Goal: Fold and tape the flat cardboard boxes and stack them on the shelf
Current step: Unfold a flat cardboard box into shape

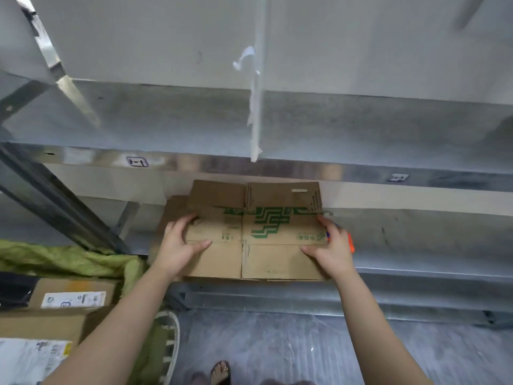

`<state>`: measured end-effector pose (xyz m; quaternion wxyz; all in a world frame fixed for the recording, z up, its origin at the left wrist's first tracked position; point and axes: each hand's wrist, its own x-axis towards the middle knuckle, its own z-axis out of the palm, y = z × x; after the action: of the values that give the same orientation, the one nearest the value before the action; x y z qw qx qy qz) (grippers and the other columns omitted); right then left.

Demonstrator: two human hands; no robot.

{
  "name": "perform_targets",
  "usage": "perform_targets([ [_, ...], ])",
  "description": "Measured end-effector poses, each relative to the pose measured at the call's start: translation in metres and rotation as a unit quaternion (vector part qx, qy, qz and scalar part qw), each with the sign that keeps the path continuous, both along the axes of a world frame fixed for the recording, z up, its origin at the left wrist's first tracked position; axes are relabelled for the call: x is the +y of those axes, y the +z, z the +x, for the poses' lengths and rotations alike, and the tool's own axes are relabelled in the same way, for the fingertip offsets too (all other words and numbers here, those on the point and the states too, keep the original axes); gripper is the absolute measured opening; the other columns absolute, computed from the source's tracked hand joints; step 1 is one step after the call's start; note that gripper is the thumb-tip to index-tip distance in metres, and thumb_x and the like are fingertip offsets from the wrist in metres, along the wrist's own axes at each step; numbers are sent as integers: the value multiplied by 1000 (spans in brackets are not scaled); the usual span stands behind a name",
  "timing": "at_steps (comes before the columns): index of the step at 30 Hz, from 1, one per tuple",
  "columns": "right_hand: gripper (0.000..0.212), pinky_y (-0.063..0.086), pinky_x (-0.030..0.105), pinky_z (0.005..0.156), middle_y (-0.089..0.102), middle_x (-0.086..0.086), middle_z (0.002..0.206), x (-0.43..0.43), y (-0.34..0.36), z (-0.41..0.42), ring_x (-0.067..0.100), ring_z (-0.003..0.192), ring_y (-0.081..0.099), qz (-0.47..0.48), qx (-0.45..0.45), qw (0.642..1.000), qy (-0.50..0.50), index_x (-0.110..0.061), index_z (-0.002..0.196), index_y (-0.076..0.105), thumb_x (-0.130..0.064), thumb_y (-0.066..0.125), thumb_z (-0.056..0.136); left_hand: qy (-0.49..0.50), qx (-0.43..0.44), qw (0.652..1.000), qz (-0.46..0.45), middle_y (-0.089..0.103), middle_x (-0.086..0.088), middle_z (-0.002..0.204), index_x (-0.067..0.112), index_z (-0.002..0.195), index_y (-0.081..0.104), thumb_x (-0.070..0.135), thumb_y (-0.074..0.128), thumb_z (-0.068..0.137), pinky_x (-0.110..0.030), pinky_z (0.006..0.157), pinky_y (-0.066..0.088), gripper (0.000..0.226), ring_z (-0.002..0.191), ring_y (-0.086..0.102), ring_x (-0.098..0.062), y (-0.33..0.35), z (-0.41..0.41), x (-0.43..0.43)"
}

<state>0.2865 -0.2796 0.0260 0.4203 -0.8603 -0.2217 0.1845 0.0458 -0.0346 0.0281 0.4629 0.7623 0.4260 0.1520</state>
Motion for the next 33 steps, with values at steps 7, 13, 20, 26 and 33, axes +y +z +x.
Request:
perform_targets([
  [7, 87, 28, 19, 101, 39, -1, 118, -111, -12, 77, 11, 111, 43, 6, -12, 1000, 0, -31, 140, 46, -15, 88, 66, -8, -37, 999, -17, 35, 8, 133, 35, 139, 43, 24, 82, 75, -34, 111, 27, 76, 124, 36, -9, -10, 72, -112],
  [13, 88, 27, 17, 99, 36, -6, 120, -212, -19, 135, 4, 108, 41, 11, -5, 1000, 17, -32, 141, 45, -15, 88, 66, 7, -39, 999, -31, 36, 11, 132, 41, 140, 40, 24, 84, 73, -33, 111, 27, 81, 122, 37, -7, -23, 128, -211],
  [20, 93, 31, 20, 97, 36, -6, 126, -286, -20, 184, 4, 109, 41, 13, 12, 999, -35, -32, 145, 38, -10, 86, 68, -16, -38, 998, -44, 34, 5, 147, 38, 148, 25, 16, 87, 69, -42, 115, 28, 102, 136, 35, -15, -26, 199, -272],
  [26, 106, 35, 29, 102, 36, 5, 141, -303, -16, 223, 18, 125, 43, -6, -26, 997, -71, -25, 153, 21, -10, 85, 70, -40, -69, 992, -94, 45, 5, 141, 37, 152, 4, 1, 86, 65, -41, 111, 36, 125, 127, 45, -12, -26, 258, -285],
  [33, 94, 33, 30, 104, 35, 6, 141, -325, -10, 270, 22, 127, 43, 10, -30, 991, -129, -24, 149, 30, -8, 82, 72, -60, -76, 990, -101, 49, 6, 133, 31, 144, 27, 9, 78, 78, -36, 106, 39, 86, 126, 47, -17, -22, 310, -297],
])
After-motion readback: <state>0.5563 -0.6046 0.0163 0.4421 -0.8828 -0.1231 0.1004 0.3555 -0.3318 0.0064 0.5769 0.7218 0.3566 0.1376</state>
